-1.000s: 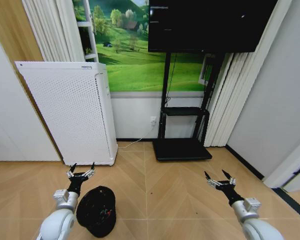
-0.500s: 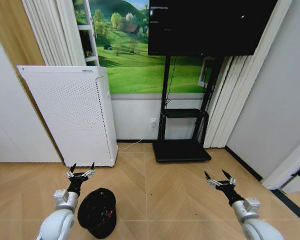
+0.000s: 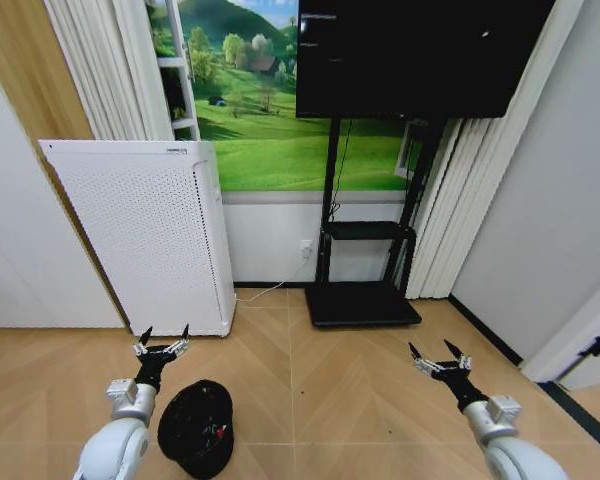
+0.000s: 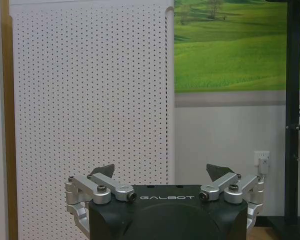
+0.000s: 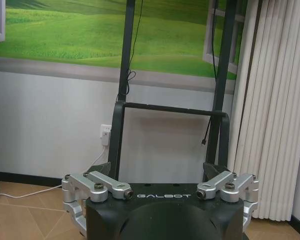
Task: Pick up the trash bin and place the garbage on the floor into it.
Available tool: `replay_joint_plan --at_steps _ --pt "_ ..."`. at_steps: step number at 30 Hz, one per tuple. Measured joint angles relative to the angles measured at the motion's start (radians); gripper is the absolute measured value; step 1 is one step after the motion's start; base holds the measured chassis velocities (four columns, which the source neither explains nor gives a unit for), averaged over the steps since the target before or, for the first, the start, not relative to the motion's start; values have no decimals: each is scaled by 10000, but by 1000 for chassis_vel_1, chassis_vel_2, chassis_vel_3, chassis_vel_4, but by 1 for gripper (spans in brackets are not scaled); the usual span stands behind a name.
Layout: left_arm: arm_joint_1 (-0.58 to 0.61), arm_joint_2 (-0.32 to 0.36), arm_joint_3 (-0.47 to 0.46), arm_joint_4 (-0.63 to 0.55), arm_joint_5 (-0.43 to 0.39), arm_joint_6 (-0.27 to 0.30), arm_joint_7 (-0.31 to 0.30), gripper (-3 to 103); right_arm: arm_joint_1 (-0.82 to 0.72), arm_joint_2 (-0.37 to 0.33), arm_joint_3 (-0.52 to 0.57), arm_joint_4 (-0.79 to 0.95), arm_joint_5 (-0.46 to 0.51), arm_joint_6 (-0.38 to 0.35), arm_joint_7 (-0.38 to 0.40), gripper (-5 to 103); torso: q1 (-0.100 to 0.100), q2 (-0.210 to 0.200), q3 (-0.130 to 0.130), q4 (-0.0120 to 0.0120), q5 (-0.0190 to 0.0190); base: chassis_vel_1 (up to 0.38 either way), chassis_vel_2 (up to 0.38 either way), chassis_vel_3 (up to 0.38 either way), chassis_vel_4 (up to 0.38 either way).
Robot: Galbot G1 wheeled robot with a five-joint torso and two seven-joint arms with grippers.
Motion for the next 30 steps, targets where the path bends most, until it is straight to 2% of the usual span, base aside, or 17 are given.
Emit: replay_joint_plan --at_steps 30 --pt "1 0 0 0 0 -1 0 100 0 0 0 0 0 0 0 100 387 1205 818 0 0 0 0 0 0"
